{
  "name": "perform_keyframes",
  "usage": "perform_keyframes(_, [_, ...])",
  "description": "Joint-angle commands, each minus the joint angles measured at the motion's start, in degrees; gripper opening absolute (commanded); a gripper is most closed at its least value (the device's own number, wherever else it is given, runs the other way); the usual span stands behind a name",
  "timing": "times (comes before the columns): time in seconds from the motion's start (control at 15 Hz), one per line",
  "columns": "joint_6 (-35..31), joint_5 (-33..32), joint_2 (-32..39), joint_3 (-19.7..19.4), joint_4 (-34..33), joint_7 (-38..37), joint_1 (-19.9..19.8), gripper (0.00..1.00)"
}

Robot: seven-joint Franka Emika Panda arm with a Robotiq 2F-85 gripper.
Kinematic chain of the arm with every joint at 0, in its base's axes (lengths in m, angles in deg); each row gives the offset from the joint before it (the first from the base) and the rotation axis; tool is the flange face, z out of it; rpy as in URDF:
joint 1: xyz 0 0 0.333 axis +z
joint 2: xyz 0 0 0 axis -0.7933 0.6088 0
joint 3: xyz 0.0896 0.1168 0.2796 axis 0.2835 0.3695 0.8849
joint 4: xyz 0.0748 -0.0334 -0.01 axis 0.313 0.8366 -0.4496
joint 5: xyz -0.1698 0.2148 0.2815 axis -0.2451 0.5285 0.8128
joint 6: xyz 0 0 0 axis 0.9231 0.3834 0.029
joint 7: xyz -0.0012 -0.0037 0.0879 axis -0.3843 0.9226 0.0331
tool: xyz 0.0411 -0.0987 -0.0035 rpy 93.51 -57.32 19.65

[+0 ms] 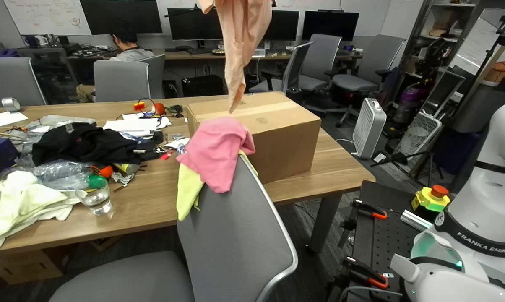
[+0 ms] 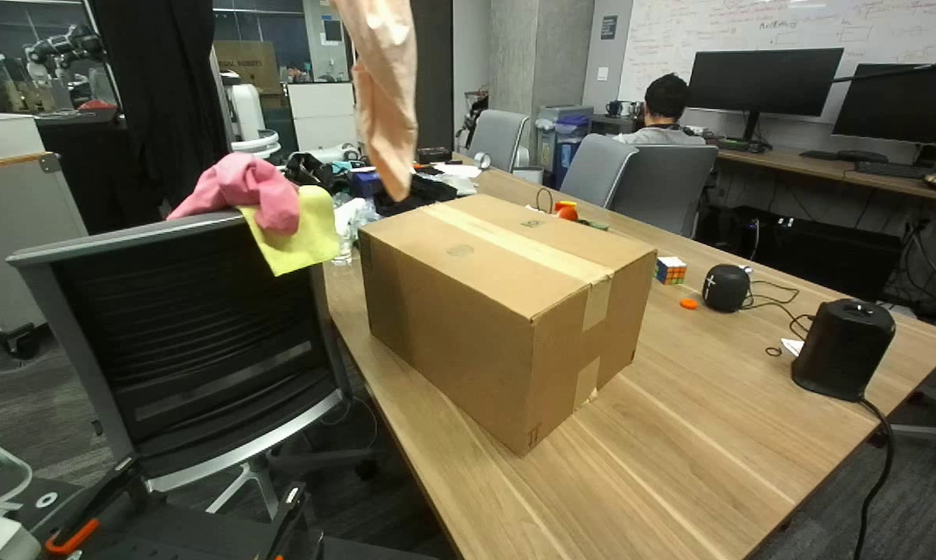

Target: Move all the towels from the headrest to the top of the sealed cardboard box

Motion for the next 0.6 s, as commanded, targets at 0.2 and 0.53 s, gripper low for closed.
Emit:
perform_keyframes(0.2, [2.81,-6.34,5.22,-2.94,-7.97,-6.07,-2.79,0.03])
perform_keyframes(0.53, [1.71,-9.64,7.45,-4.56,-7.18,-9.42,-4.34,0.03])
